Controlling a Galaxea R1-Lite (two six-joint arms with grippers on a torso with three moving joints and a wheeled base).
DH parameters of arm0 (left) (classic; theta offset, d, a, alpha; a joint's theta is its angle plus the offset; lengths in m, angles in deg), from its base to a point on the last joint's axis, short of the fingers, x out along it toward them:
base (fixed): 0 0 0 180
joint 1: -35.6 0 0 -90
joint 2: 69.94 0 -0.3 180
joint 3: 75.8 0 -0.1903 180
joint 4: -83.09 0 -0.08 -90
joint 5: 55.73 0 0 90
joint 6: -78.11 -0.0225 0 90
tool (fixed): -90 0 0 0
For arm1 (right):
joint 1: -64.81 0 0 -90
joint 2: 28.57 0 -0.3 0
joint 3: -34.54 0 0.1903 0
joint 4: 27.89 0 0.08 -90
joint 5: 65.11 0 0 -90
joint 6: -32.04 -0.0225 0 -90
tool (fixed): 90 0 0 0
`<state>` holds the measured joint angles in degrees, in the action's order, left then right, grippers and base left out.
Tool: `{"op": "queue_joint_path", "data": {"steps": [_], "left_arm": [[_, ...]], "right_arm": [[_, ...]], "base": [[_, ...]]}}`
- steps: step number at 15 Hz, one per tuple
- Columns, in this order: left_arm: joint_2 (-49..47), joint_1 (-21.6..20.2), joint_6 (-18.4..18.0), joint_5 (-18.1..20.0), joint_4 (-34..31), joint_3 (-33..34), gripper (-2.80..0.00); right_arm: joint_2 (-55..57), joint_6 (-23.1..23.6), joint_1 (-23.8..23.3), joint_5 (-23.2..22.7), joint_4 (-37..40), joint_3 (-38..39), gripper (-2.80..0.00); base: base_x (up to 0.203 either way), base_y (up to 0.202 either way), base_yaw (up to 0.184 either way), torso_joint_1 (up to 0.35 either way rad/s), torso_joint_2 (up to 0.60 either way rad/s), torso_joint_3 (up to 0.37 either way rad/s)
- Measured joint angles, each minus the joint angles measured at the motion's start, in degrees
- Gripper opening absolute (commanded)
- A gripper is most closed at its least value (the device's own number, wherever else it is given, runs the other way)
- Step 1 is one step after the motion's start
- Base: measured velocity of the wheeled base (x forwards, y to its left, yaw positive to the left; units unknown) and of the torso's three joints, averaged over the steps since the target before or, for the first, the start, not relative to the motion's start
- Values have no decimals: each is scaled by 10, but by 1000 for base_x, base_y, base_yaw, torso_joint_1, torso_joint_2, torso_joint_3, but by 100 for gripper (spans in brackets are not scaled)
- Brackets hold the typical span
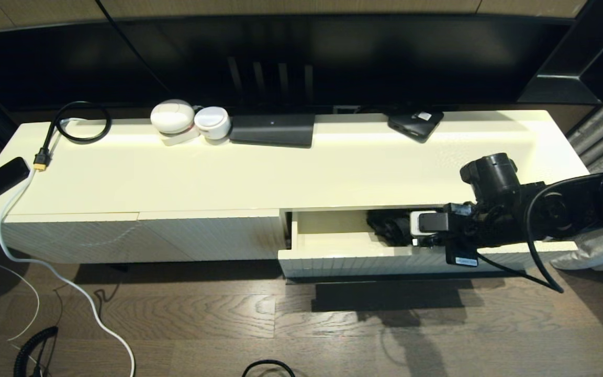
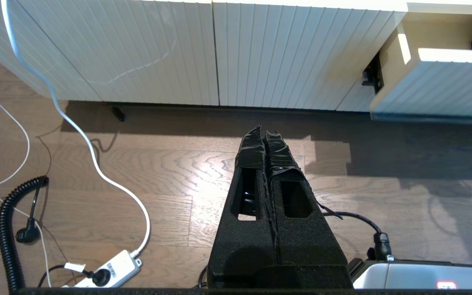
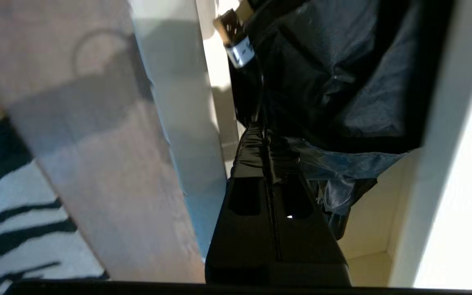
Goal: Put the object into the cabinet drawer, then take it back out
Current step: Open the drawer
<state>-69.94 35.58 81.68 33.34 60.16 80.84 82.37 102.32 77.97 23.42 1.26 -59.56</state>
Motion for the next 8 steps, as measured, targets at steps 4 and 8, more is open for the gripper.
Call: {"op": "queue_joint_path", "data": {"steps": [4,8], "left_arm": [[0,0,0,0,0,0,-280],[0,0,0,0,0,0,-280]], "right_arm": [[-10,13,-1,-1,27,15,-280],[-17,13,-2,-2,19,51,-280]], "base": [[0,0,0,0,0,0],[0,0,0,0,0,0]]}}
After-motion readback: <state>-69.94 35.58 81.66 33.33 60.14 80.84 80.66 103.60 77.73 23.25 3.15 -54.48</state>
